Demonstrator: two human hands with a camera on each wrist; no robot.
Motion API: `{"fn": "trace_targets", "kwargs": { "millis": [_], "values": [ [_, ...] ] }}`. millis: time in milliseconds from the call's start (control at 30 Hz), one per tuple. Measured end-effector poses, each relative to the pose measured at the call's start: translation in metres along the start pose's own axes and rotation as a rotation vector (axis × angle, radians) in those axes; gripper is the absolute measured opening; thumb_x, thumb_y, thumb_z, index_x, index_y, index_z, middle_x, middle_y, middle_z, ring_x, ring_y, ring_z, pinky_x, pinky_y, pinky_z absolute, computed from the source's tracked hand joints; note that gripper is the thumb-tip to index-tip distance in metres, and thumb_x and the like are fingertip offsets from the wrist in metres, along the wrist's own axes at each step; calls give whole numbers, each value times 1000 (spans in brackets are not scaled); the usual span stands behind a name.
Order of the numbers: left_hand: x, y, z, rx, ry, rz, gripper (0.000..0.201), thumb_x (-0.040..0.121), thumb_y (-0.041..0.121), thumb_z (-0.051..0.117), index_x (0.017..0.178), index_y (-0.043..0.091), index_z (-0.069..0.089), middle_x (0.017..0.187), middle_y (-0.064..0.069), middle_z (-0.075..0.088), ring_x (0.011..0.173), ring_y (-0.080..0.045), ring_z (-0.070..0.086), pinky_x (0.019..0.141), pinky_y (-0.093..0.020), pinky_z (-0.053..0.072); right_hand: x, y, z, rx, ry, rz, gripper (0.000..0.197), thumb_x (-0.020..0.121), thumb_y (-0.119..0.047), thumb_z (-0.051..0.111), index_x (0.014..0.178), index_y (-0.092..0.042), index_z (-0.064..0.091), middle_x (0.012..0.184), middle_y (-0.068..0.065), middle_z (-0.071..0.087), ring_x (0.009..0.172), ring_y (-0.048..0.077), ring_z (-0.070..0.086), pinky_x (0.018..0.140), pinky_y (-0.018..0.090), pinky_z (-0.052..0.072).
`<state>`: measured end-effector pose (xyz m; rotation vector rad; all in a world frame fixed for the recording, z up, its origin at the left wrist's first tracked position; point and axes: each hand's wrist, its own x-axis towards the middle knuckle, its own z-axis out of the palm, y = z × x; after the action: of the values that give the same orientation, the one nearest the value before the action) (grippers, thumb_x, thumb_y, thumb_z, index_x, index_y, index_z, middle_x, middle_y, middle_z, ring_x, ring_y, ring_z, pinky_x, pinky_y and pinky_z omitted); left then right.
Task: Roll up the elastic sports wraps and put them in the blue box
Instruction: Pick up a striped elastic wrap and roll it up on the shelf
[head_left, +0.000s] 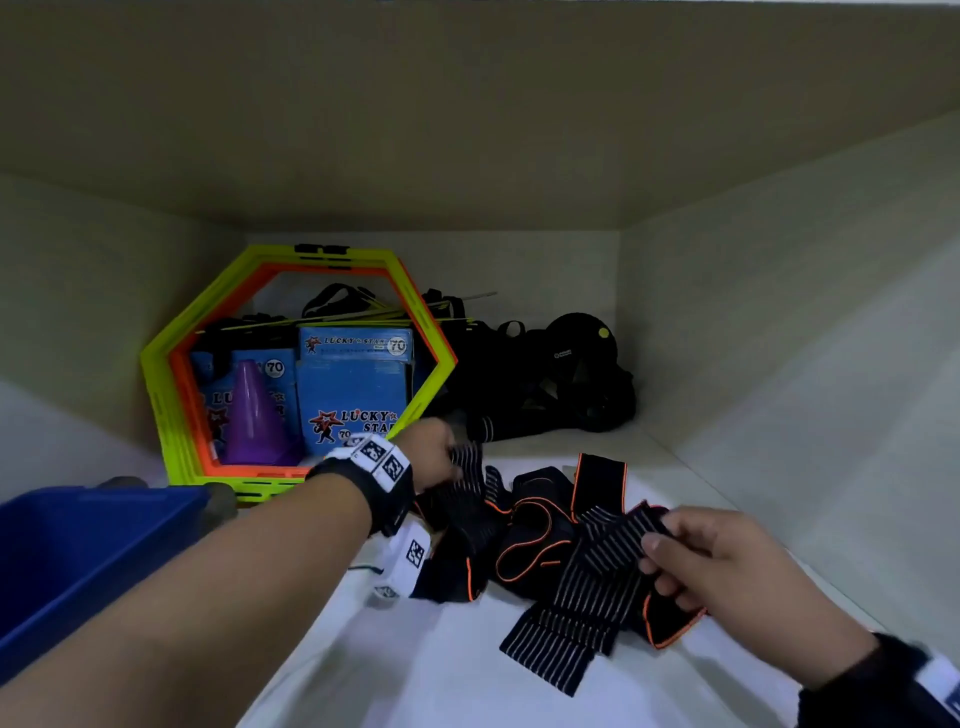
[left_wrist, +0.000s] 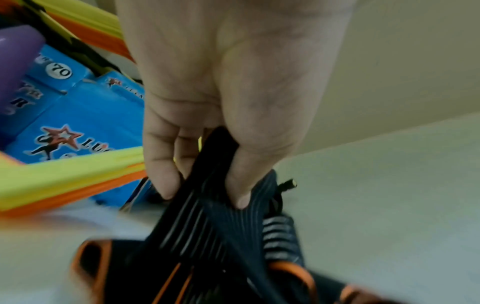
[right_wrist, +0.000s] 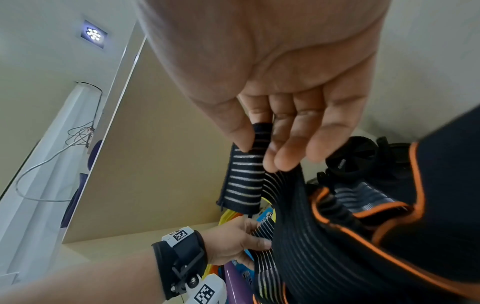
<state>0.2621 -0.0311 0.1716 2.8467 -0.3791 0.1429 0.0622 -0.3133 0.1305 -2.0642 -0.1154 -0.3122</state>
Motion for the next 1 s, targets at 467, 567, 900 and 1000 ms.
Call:
{"fn": "trace_targets", "kwargs": {
  "millis": [467,567,900,1000],
  "values": [
    [3,92,-146,-436,382,177,39,73,4,67,108,12,51,90,-5,52,75,-19,50,49,-22,37,98,-124,-82,293,250,-228,22,99,-12,58,77,-12,58,80,8,70,59,10,52,54,27,46],
    [-4,104,-147,-416,362,252,47,82,-5,65,123,13,50,107,-5,54,67,-12,49,43,-11,38,101,-129,-85,332,231,-218,18,99,-12,58,81,-11,58,78,7,69,56,10,50,53,26,44],
    [-22,118,-126,-555,288,318,17,88,23,76,93,9,66,63,-9,63,46,-15,58,44,-25,51,95,-118,-68,347,136,-200,19,97,-17,61,79,-14,63,74,4,66,57,10,52,47,22,46],
    [-32,114,-125,-617,271,295,5,89,4,71,90,9,69,64,-11,63,42,-10,59,44,-24,54,94,-116,-57,320,145,-208,16,94,-22,66,81,-15,65,68,1,53,56,9,49,49,22,46]
  ]
}}
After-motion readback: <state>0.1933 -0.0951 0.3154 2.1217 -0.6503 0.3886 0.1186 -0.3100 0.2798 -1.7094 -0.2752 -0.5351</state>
